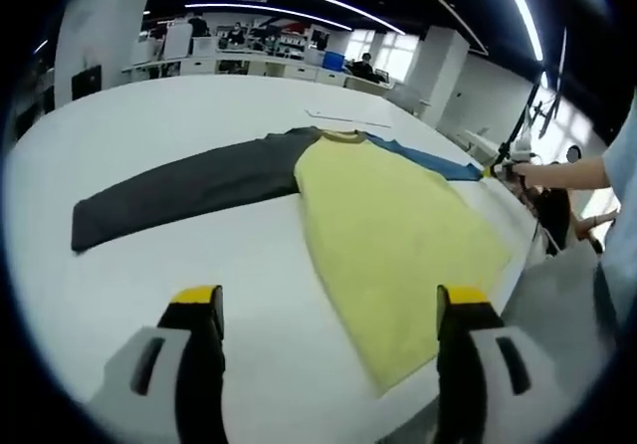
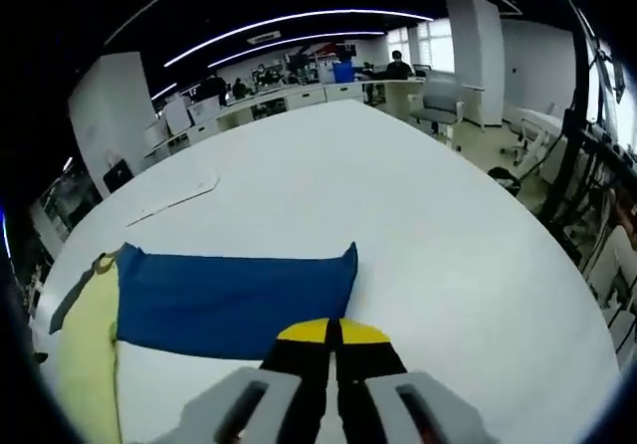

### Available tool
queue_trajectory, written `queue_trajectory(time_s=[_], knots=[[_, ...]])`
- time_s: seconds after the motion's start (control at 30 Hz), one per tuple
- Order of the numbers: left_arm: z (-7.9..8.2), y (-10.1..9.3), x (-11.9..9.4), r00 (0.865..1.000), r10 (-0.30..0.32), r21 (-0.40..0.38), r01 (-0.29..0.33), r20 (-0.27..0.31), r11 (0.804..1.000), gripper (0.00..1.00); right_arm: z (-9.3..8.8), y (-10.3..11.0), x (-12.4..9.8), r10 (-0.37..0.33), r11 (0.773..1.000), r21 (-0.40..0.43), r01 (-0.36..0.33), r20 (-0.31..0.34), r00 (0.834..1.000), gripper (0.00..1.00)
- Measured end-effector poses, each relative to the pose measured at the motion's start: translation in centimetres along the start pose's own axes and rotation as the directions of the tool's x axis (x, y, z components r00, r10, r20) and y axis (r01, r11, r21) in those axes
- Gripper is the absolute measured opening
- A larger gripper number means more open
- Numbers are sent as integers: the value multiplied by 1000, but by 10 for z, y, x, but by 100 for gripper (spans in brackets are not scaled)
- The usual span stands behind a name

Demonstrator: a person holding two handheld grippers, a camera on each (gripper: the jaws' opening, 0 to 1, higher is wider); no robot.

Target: Fold the garment on the visible template until the final outline fits inside the template.

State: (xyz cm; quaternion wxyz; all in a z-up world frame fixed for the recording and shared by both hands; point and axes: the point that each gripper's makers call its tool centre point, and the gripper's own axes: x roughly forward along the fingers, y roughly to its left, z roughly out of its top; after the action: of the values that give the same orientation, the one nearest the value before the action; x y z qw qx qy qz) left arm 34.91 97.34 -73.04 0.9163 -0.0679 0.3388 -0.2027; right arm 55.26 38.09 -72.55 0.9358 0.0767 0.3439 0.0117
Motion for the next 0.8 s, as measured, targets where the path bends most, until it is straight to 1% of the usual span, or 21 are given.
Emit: queue_trajectory(time_s=[0.1,0.2,0.33,0.37,0.43,0.5,0.53,0.6,0.8], knots=[[-2,-2,0,1000,-7,4,7,-8,1000,85,10,20,-2,46,999,-28,-45,18,999,0],[-3,-4,-1,1000,-14,-1,14,-3,1000,85,14,41,-2,95,994,-59,-94,21,995,0],[-7,-6,-2,1000,-19,4,19,-14,1000,84,19,76,0,173,982,-85,-171,25,985,0],[-8,-6,-2,1000,-17,22,18,-20,1000,84,20,84,1,193,978,-89,-191,23,981,0],[-8,-6,-2,1000,-15,36,16,-20,999,84,24,102,2,238,967,-98,-234,24,971,0],[-9,-6,-3,1000,-17,32,18,-19,999,84,28,120,3,281,956,-97,-277,24,959,0],[-9,-6,-3,1000,-19,31,19,-18,999,84,29,132,4,313,946,-94,-310,17,950,0],[-10,-6,-4,1000,-21,32,21,-17,999,84,30,148,5,344,935,-87,-343,6,939,0],[-10,-7,-8,999,-33,34,33,-6,999,83,38,199,7,430,897,-107,-428,0,903,0]])
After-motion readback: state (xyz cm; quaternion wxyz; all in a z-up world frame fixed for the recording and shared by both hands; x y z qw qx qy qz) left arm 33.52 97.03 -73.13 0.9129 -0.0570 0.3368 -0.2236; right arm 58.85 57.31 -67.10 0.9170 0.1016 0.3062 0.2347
